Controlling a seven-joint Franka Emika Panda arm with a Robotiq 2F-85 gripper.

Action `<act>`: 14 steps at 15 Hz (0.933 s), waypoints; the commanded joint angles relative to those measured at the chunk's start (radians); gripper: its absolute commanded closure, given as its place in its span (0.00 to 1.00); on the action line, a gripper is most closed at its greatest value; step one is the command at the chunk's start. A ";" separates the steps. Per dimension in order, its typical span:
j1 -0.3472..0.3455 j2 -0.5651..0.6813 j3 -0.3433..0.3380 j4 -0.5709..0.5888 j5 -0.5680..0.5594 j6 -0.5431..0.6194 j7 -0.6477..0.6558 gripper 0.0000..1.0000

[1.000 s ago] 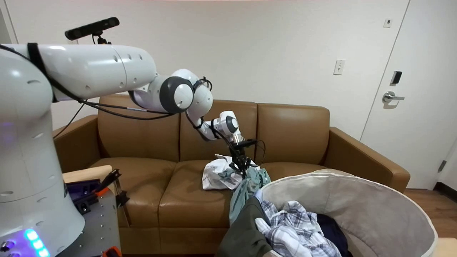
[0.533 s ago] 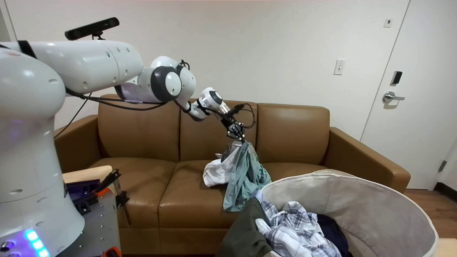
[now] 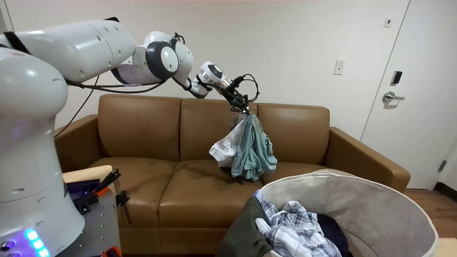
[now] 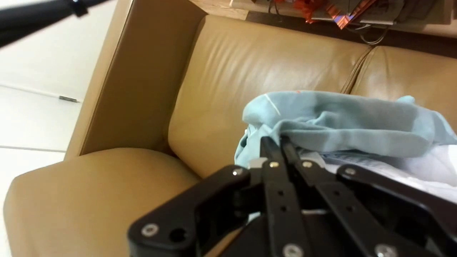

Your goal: Pick up the clothing from the sofa and put it in the laundry bag

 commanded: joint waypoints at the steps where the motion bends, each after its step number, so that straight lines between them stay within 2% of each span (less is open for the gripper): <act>1: -0.012 0.016 0.009 0.007 0.014 -0.012 -0.011 0.98; 3: -0.011 -0.007 0.003 -0.018 0.015 -0.021 0.017 0.98; 10: 0.102 -0.177 -0.097 -0.125 -0.056 0.018 0.394 0.98; 11: 0.106 -0.213 -0.086 -0.166 -0.050 0.063 0.398 0.98; 12: 0.076 -0.116 -0.074 -0.042 -0.016 0.008 0.329 0.98; 14: 0.089 -0.131 -0.073 -0.054 -0.013 0.005 0.335 0.96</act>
